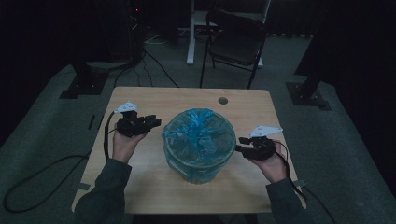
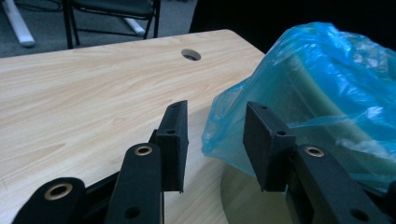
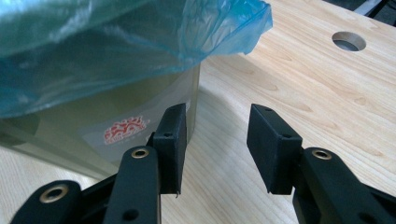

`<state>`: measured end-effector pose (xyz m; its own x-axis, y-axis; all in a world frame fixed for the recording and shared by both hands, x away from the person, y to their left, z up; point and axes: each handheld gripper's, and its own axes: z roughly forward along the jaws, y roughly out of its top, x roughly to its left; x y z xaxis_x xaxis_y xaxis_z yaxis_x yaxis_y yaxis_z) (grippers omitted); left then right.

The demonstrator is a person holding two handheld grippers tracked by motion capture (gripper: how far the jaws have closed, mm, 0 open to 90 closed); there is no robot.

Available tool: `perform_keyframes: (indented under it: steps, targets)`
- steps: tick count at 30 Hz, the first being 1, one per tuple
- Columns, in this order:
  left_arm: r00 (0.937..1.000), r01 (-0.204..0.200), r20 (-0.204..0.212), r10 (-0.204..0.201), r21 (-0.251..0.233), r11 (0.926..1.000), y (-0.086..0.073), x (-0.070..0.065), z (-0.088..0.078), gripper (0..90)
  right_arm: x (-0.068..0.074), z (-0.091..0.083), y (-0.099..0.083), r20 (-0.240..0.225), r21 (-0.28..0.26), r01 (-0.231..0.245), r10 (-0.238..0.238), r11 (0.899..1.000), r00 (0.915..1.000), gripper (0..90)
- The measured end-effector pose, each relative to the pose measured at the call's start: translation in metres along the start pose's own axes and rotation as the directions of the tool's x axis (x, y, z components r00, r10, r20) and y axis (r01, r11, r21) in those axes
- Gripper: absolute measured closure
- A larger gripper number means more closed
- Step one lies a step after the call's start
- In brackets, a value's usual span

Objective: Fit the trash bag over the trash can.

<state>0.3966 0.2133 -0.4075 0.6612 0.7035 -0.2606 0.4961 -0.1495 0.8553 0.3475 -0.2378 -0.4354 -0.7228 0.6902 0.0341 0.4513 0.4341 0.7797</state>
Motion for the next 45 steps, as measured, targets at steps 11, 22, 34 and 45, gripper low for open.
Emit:
perform_keyframes:
  steps: [11,22,34,45]
  targets:
    - [0.9993,-0.031,0.022,0.031,-0.01,0.9995,0.006,-0.006,-0.002,60.4,-0.003,0.002,-0.005,-0.002,0.013,-0.003,0.003,1.0,1.0,56.5]
    - [0.9968,-0.07,0.037,0.071,-0.011,0.9975,0.021,-0.012,-0.01,59.8,-0.003,0.007,-0.009,-0.01,0.029,0.002,-0.001,1.0,0.9999,55.9]
    - [0.9896,-0.118,0.084,0.116,0.018,0.9928,0.036,-0.022,-0.008,59.3,-0.002,0.009,-0.011,-0.016,0.038,0.002,-0.001,0.999,0.9999,55.5]
    - [0.9756,-0.192,0.118,0.185,0.052,0.98,0.05,-0.039,0.001,59.4,-0.003,0.009,-0.011,-0.019,0.039,-0.001,0.002,0.999,0.9998,55.5]
